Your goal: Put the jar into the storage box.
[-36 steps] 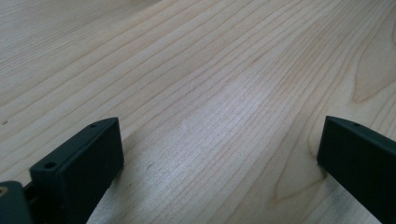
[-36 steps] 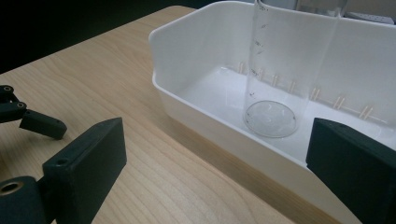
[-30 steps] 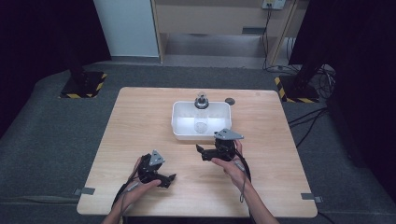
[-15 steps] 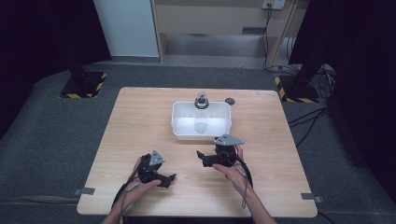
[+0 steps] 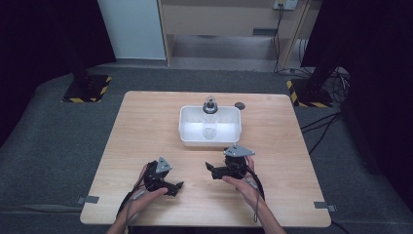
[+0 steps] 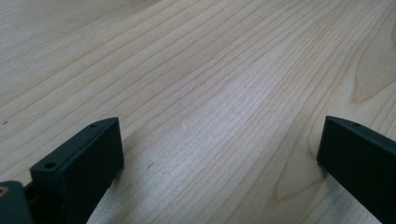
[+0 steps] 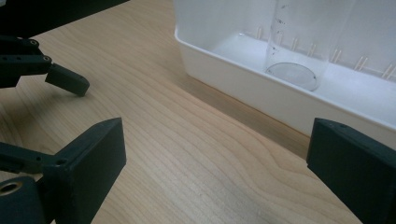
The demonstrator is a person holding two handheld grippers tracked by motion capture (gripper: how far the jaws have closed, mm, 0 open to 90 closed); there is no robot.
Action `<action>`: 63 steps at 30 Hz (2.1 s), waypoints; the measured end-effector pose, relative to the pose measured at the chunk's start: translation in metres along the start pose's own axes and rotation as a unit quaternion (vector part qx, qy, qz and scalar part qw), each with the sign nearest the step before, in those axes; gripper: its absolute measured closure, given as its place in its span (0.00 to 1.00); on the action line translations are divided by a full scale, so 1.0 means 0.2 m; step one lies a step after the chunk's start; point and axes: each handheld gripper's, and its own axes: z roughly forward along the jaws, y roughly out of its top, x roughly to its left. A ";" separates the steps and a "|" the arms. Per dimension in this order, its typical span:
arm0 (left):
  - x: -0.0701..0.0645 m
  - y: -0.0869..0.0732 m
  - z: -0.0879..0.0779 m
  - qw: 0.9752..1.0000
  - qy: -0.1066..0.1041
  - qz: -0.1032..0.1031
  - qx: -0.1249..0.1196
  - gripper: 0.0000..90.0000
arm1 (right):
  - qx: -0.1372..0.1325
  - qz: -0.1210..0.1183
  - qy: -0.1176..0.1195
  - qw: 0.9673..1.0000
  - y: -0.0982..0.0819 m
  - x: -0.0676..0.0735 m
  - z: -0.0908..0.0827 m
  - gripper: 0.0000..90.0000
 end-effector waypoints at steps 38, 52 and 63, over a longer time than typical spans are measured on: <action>0.00 0.00 0.00 1.000 0.000 0.000 0.000 0.00 | 0.009 0.014 -0.004 1.000 -0.11 -0.02 -0.12 0.05; 0.00 0.00 0.00 1.000 0.000 0.000 0.000 0.00 | 0.011 0.018 -0.005 1.000 -0.14 -0.03 -0.16 0.05; 0.00 0.00 0.00 1.000 0.000 0.000 0.000 0.00 | 0.014 0.022 -0.008 1.000 -0.17 -0.04 -0.18 0.05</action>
